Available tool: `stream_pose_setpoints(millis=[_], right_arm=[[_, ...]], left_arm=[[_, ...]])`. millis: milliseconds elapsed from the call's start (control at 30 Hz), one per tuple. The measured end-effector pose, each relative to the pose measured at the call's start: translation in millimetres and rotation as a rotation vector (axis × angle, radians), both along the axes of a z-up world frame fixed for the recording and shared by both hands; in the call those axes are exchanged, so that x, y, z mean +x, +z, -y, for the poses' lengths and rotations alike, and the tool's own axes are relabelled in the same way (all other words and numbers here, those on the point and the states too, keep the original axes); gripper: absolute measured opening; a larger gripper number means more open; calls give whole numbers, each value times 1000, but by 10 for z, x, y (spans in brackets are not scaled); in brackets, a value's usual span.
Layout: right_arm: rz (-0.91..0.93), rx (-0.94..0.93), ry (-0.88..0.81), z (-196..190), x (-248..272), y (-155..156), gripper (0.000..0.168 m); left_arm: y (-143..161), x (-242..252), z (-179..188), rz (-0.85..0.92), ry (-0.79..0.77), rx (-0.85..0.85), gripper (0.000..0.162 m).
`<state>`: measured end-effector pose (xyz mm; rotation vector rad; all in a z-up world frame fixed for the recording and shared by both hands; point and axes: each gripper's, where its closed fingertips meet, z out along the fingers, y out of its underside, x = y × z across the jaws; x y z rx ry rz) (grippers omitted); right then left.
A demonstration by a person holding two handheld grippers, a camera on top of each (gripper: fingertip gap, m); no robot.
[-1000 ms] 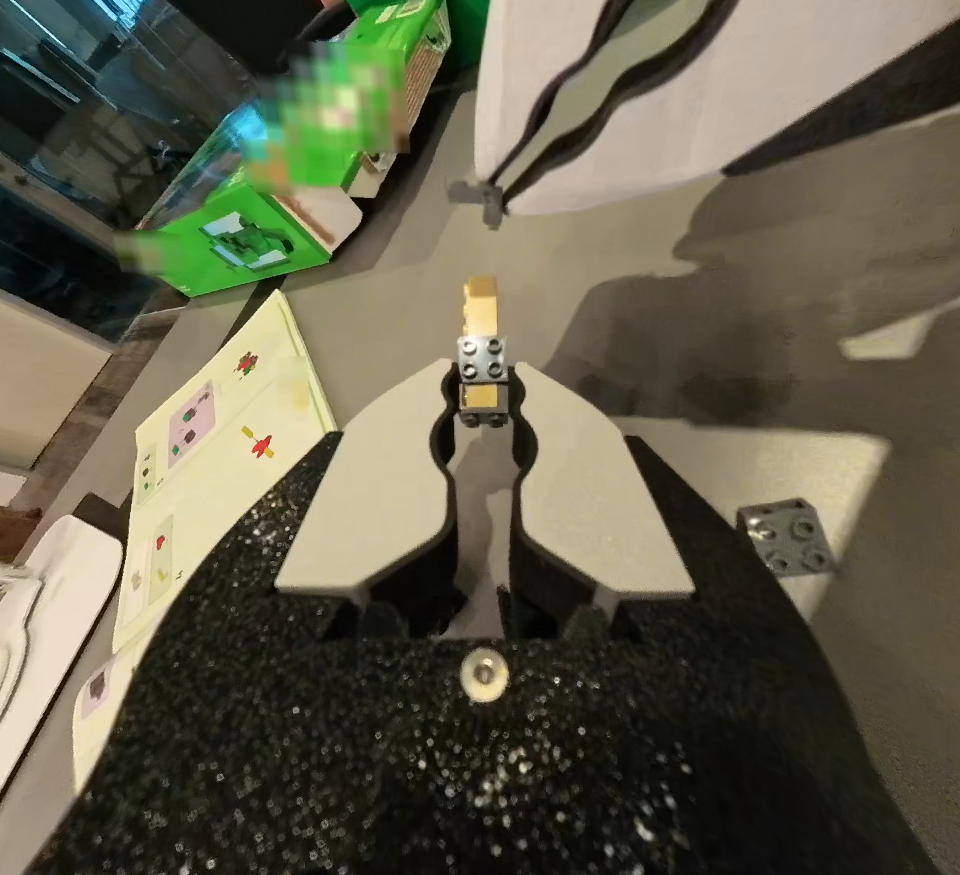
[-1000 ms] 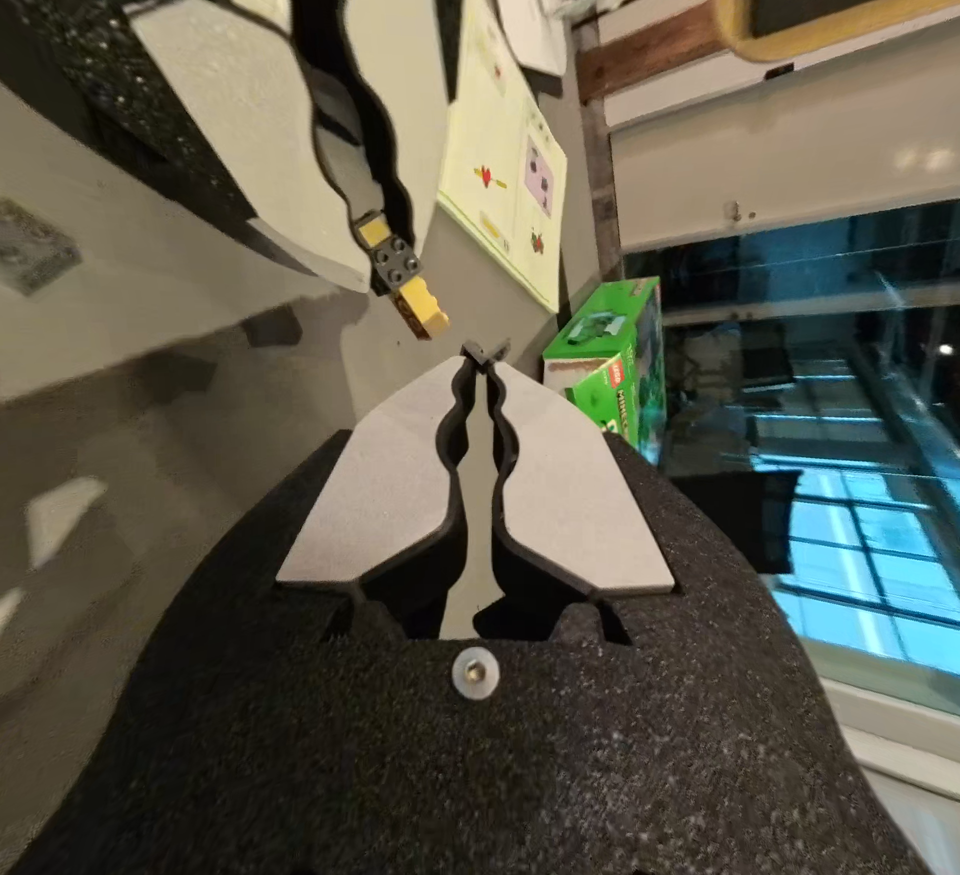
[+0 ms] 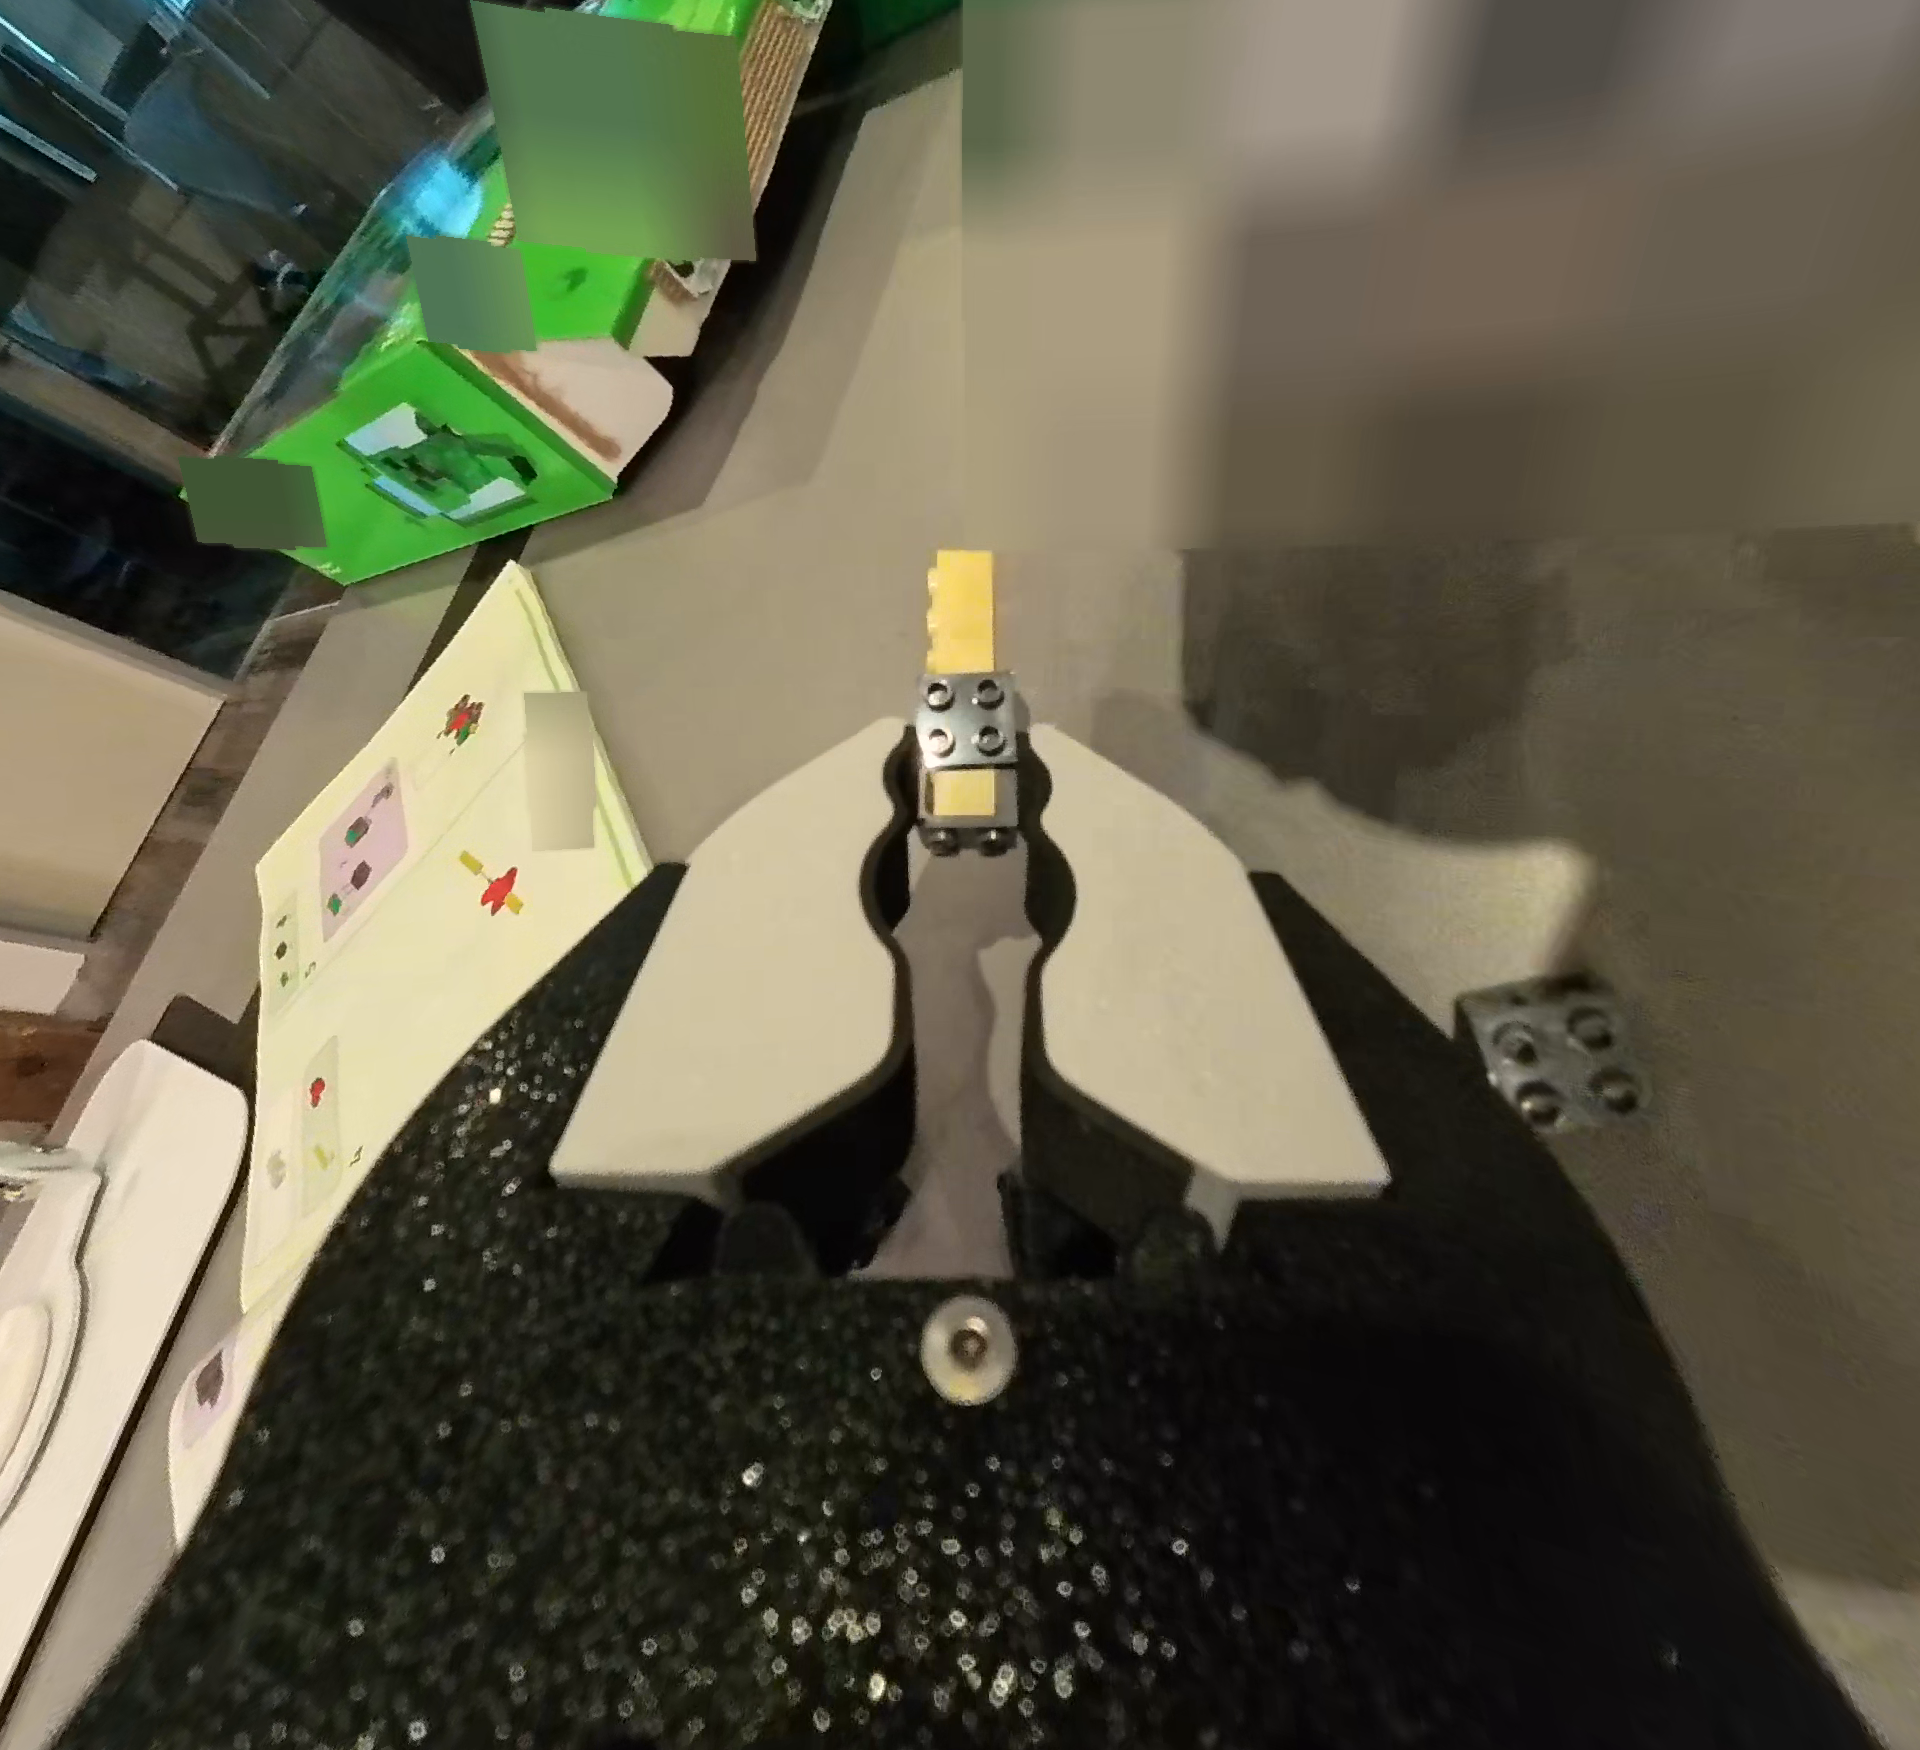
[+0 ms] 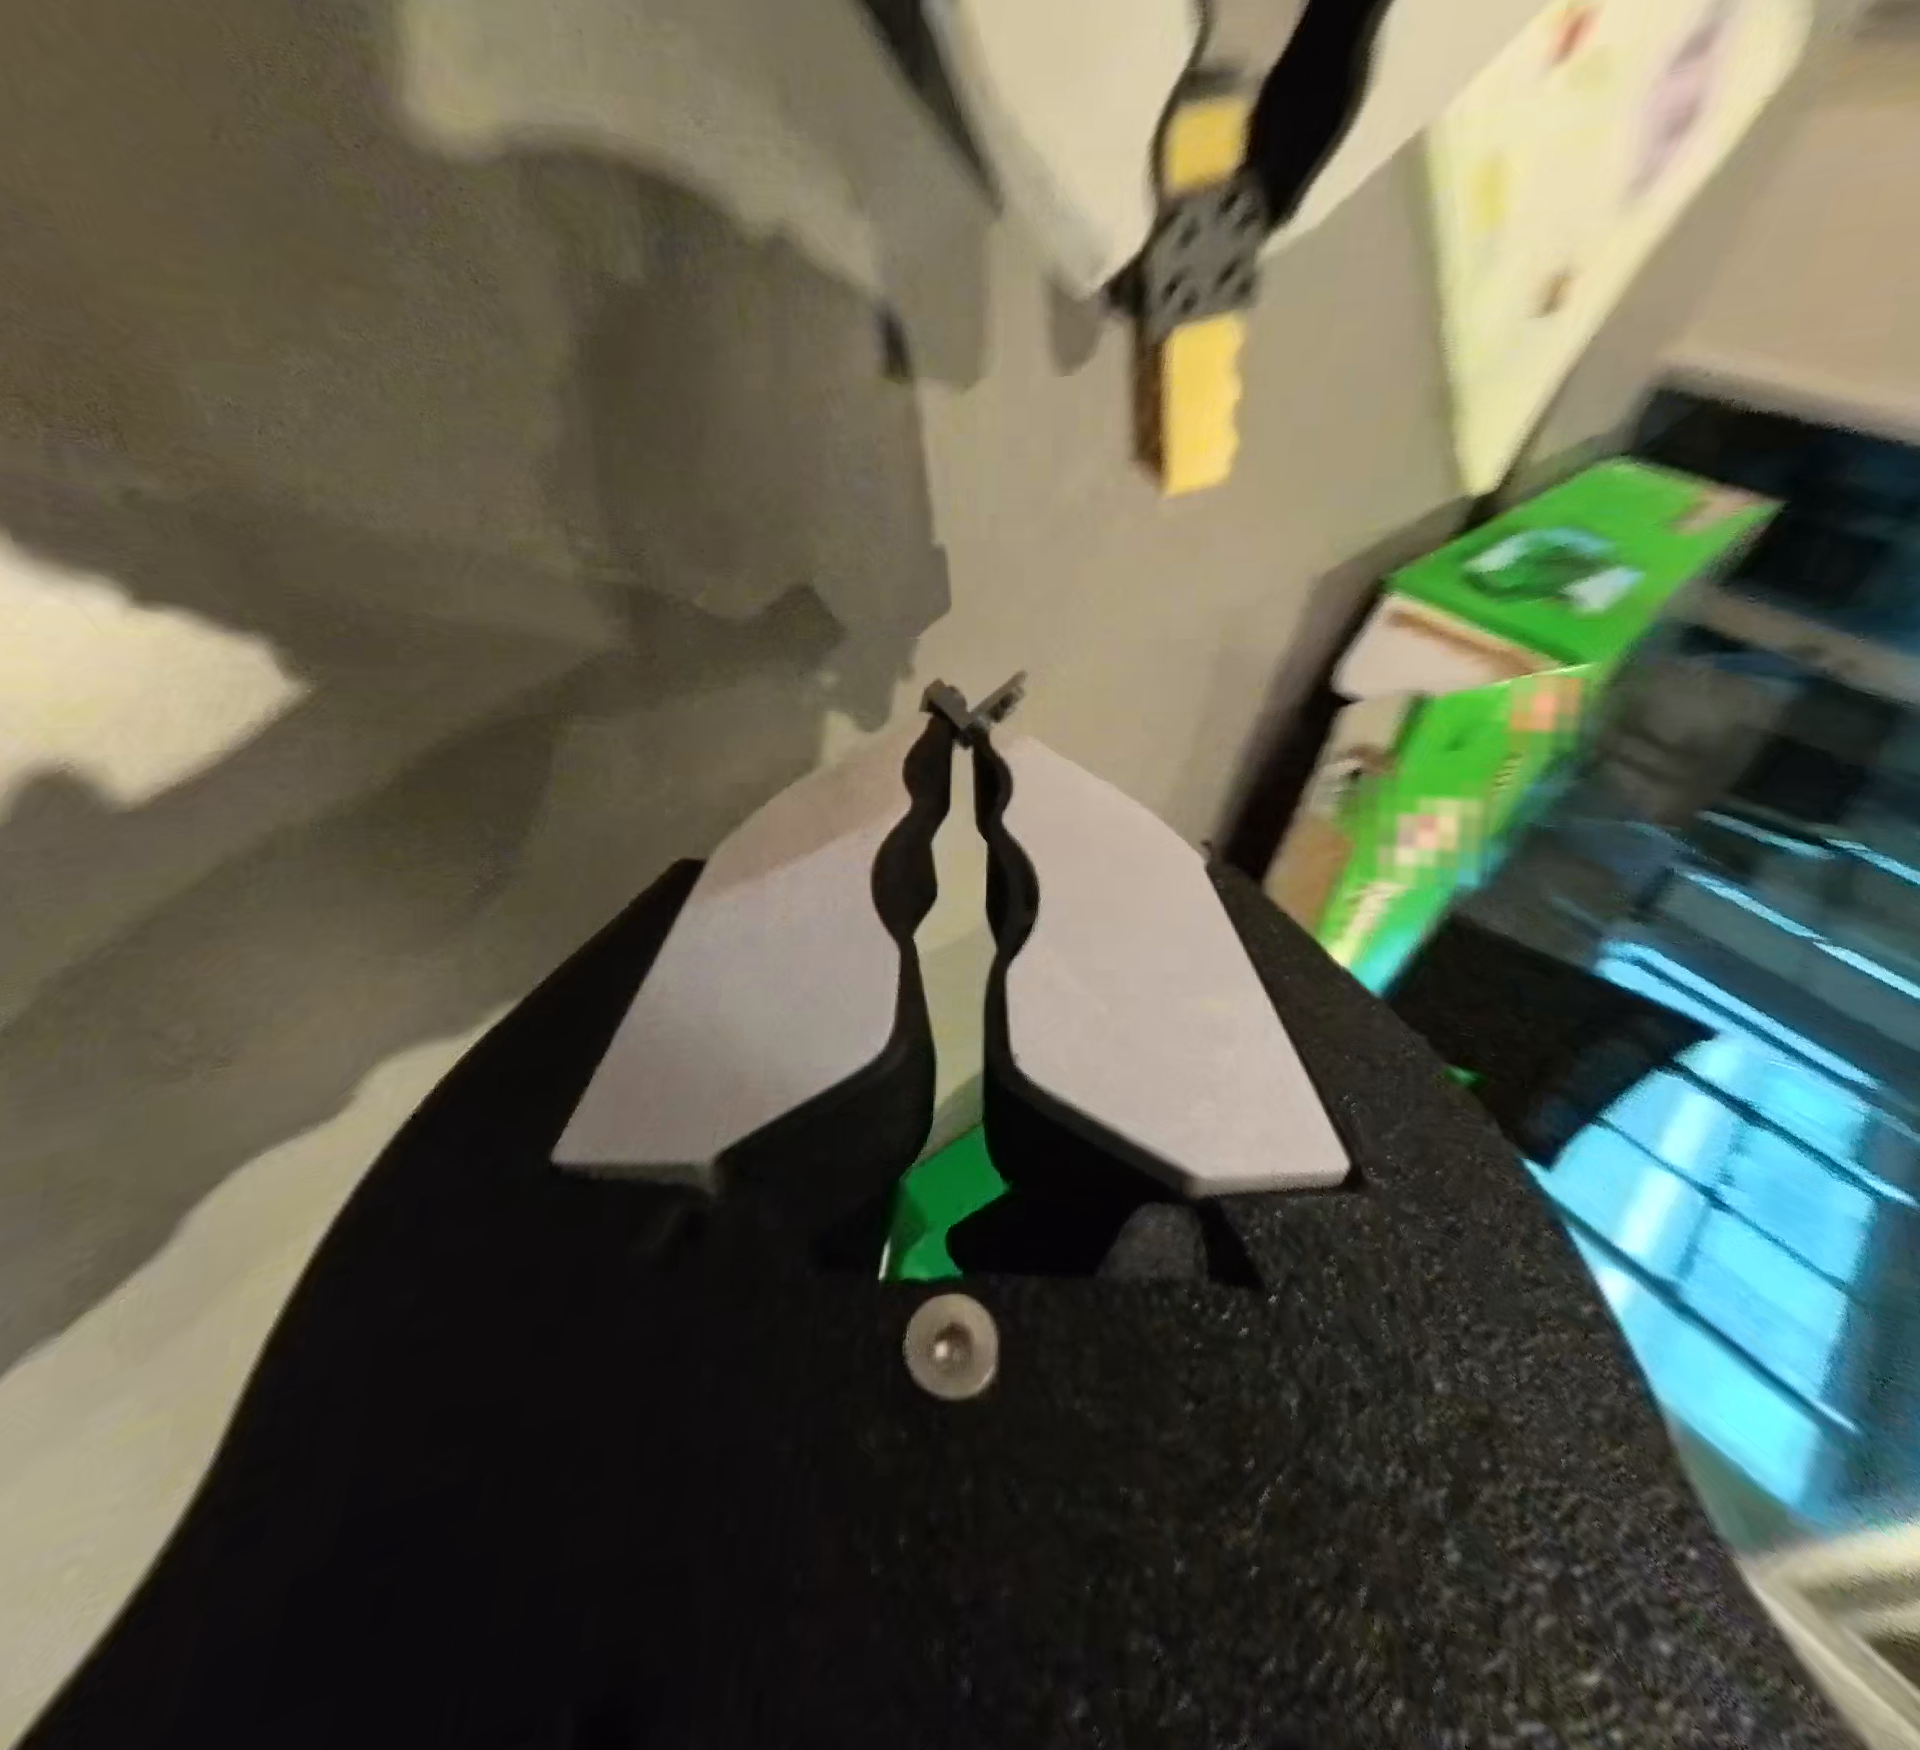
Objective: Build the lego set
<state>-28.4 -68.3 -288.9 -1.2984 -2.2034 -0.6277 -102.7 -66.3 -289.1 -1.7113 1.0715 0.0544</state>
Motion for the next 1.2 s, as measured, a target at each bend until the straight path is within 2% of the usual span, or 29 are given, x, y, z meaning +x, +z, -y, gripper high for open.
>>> stream_pose_setpoints(millis=[67,167,300,633,733,833,933,1033,1133,1200], right_arm=[[87,-93,-71,-2,240,-38,4],[303,-121,-193,-58,678,-46,3],[485,-89,-167,-14,927,-101,4],[506,-55,-151,15,1022,-206,4],[445,-60,-133,32,930,-217,7],[354,-132,-144,117,868,-187,30],[210,-199,-154,133,892,-57,36],[3,-385,-186,204,923,-7,37],[-205,-530,-303,142,949,-16,34],[-297,-558,-297,110,954,-10,31]], left_arm=[[-2,-1,-2,-2,1,0,17],[3,-2,-2,3,1,1,17],[5,-2,-1,4,1,2,17],[-6,-3,0,-3,0,-1,17],[-14,-2,0,-8,0,-3,17],[-15,-2,1,-8,-1,-3,17],[-15,1,2,-1,-5,-10,17],[-15,6,8,11,-13,-24,17],[-7,6,10,23,-16,-28,17],[-9,12,16,20,-21,-28,17]])
